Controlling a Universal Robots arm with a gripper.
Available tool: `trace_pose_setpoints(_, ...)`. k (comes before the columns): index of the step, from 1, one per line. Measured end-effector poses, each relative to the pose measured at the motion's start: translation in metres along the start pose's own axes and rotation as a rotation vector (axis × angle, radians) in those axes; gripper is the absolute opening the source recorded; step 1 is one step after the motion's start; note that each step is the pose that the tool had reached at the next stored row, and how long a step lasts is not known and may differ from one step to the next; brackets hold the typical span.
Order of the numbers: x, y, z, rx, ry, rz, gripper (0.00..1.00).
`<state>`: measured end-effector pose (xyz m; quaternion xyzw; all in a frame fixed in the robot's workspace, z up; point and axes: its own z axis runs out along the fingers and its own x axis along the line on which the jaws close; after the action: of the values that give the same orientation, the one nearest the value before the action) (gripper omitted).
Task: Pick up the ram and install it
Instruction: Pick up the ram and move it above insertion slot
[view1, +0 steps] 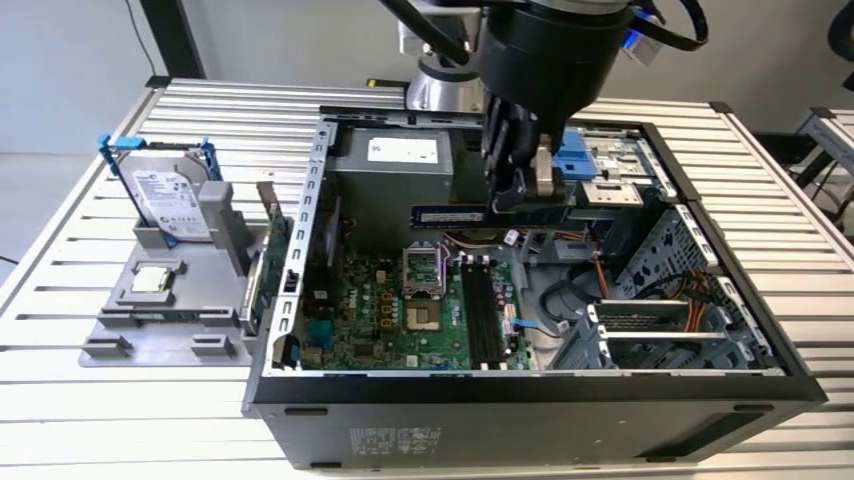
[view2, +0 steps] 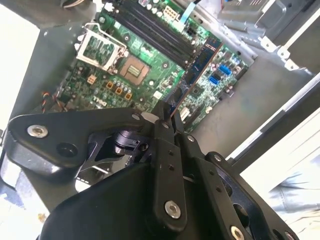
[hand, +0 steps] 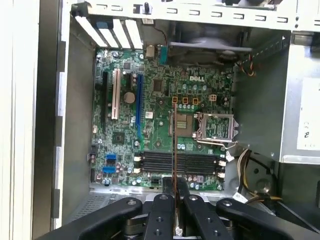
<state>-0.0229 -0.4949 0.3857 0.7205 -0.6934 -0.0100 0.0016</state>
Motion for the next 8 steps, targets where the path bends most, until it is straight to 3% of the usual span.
trace_pose_setpoints(8, -0.0002, -0.0195, -0.0003, -0.0007, 0.0000, 0.001, 0.00)
